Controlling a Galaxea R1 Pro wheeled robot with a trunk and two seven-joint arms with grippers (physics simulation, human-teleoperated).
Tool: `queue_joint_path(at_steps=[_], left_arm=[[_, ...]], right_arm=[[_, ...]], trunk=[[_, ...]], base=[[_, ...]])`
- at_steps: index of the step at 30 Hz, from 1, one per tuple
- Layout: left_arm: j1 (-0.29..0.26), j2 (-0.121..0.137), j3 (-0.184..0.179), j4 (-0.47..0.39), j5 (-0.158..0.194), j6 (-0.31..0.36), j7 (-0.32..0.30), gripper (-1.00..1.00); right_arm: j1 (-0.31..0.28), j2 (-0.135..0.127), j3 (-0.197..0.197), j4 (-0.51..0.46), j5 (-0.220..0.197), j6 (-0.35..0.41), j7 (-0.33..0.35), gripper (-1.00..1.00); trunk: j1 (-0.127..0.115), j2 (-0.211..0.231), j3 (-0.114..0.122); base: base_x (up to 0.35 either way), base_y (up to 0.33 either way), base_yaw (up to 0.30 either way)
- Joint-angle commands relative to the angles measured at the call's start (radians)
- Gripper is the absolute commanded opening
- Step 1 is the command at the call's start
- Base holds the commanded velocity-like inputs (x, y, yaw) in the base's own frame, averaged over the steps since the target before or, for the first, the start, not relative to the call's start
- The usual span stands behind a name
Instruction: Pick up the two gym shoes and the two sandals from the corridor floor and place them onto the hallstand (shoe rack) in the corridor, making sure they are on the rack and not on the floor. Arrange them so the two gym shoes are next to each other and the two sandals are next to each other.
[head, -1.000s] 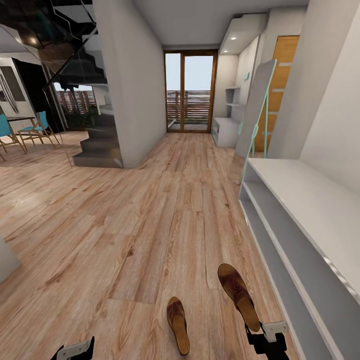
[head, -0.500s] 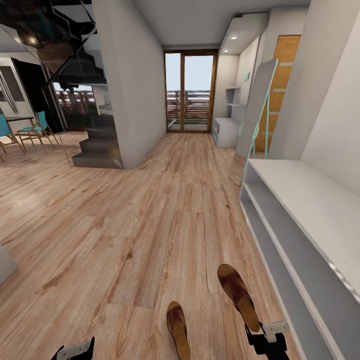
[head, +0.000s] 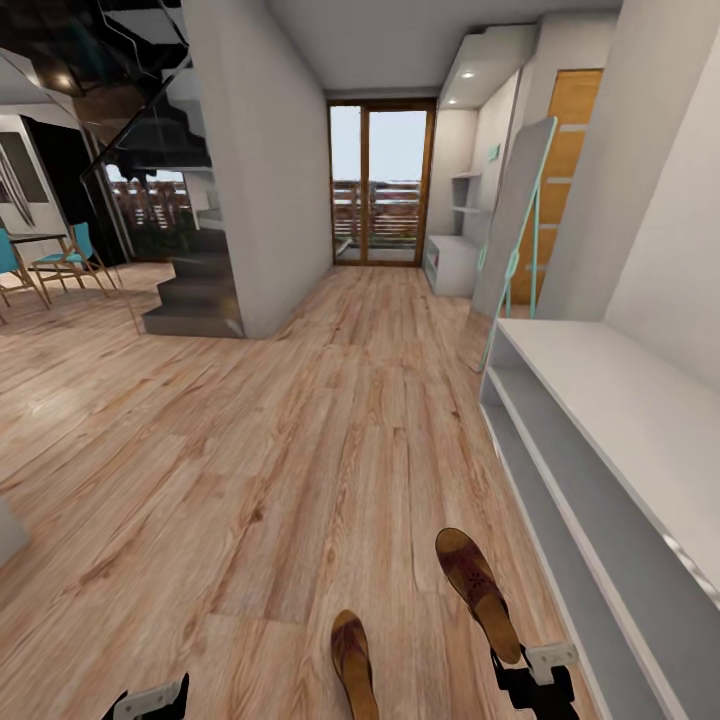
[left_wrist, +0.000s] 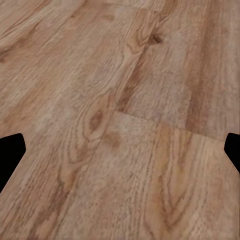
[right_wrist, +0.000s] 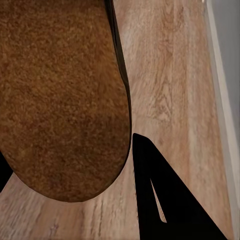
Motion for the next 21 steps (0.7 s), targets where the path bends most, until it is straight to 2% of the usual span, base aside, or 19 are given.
queue_joint_path(at_steps=[1,12,17,21], left_arm=[[-0.001,0.000,0.008,0.001,0.001,-0.002,-0.010,1.00],[-0.001,0.000,0.008,0.000,0.001,-0.002,-0.010,1.00],[-0.001,0.000,0.008,0.000,0.001,-0.002,-0.010,1.00],[-0.001,0.000,0.008,0.000,0.001,-0.002,-0.010,1.00]], right_arm=[[-0.001,0.000,-0.009,0.001,0.002,-0.003,0.006,-1.00],[-0.001,0.000,-0.010,0.000,0.001,-0.003,0.005,-1.00],[-0.001,0.000,-0.009,0.000,0.000,-0.003,0.005,-1.00],[-0.001,0.001,-0.010,0.000,0.000,-0.003,0.005,-1.00]], trunk=[[0.000,0.000,-0.001],[0.000,0.000,-0.001],[0.000,0.000,0.001],[0.000,0.000,0.001]], base=[[0.120,-0.048,0.000],[0.032,-0.012,-0.001],[0.034,-0.079,-0.198],[0.004,-0.017,-0.032]])
